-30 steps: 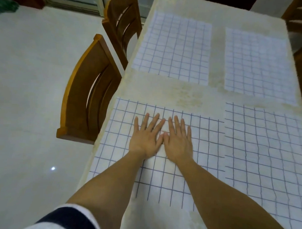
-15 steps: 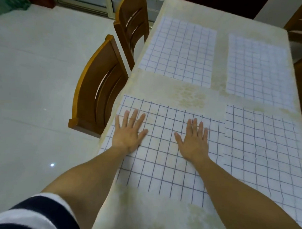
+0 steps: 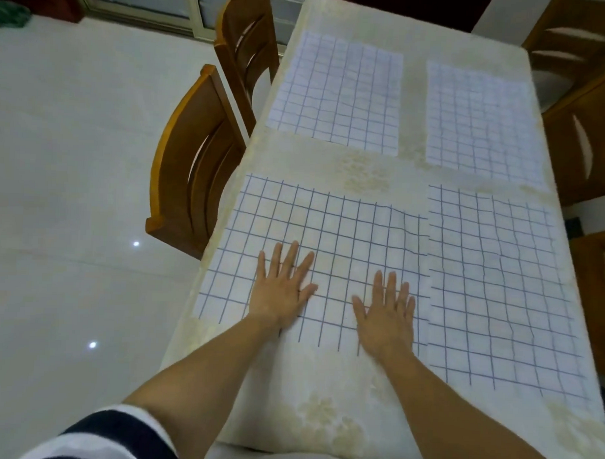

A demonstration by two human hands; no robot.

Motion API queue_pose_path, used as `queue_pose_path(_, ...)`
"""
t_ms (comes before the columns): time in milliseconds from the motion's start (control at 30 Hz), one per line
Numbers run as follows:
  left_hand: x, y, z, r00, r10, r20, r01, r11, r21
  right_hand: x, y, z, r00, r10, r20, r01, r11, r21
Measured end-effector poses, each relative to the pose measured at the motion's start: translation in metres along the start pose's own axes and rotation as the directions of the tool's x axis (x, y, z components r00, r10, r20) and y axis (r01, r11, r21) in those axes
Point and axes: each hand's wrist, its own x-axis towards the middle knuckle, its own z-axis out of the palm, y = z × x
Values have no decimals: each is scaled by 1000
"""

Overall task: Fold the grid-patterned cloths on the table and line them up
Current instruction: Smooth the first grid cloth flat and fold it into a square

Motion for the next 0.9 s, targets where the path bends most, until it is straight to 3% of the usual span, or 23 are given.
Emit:
queue_pose_path(167, 15, -6, -15, 992, 123, 3, -123, 992, 0, 13, 38, -27, 974, 220, -60, -209, 966, 154)
queue_pose_path(333, 44, -13, -17, 978, 207, 27, -207, 978, 13, 30, 44, -47, 920, 393, -11, -356, 843, 403)
queue_pose_path(433, 43, -15, -9, 980, 198, 18, -199, 979, 51, 45, 49, -58, 861, 480, 167, -464, 608, 645)
queue_pose_path(600, 42, -13, -11, 979, 201, -16, -200, 979, 43, 57, 61, -71, 773, 501, 388, -575, 296, 763)
queue_pose_path(733, 42, -13, -13, 979, 205, -7, -205, 978, 47, 53, 63, -70, 766, 512, 389, -572, 268, 775)
queue_pose_path(900, 41, -14, -14, 979, 202, 12, -202, 978, 51, 43, 53, -85, 781, 460, 423, -511, 80, 856)
